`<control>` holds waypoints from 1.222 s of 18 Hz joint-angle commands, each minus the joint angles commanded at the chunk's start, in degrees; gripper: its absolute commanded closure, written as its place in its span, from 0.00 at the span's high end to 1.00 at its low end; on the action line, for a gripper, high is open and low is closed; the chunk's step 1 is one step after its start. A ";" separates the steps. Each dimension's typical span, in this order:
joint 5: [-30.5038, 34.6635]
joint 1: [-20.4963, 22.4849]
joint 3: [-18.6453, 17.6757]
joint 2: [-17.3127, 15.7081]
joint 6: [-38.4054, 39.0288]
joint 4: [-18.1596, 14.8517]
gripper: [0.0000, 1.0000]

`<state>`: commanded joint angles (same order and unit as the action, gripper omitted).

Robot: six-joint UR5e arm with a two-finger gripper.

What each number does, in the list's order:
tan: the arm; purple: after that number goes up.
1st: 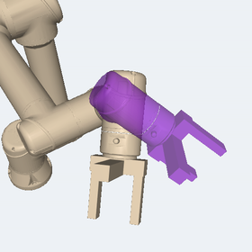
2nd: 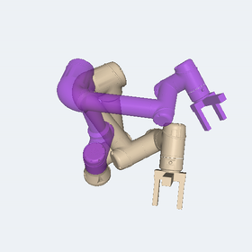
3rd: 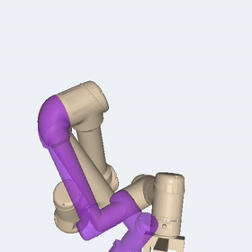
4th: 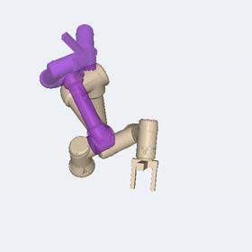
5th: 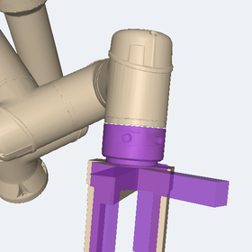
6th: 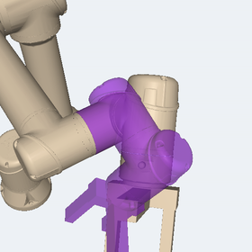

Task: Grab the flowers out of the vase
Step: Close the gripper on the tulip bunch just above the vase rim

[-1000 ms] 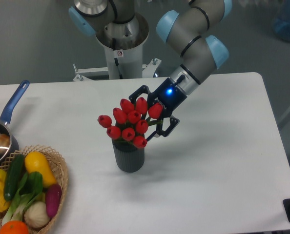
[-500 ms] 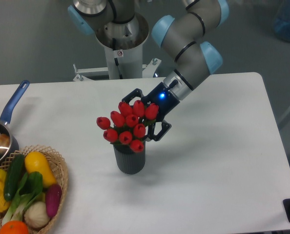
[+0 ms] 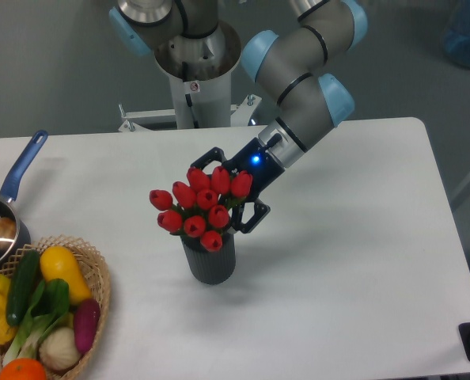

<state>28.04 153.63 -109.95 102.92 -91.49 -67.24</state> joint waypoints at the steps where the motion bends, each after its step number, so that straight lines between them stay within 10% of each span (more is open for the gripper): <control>1: 0.00 0.09 0.00 0.09 0.00 0.00 0.85; 22: -3.87 1.93 -1.14 0.18 -0.62 -0.26 0.47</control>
<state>24.17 155.57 -111.09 103.10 -92.11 -67.50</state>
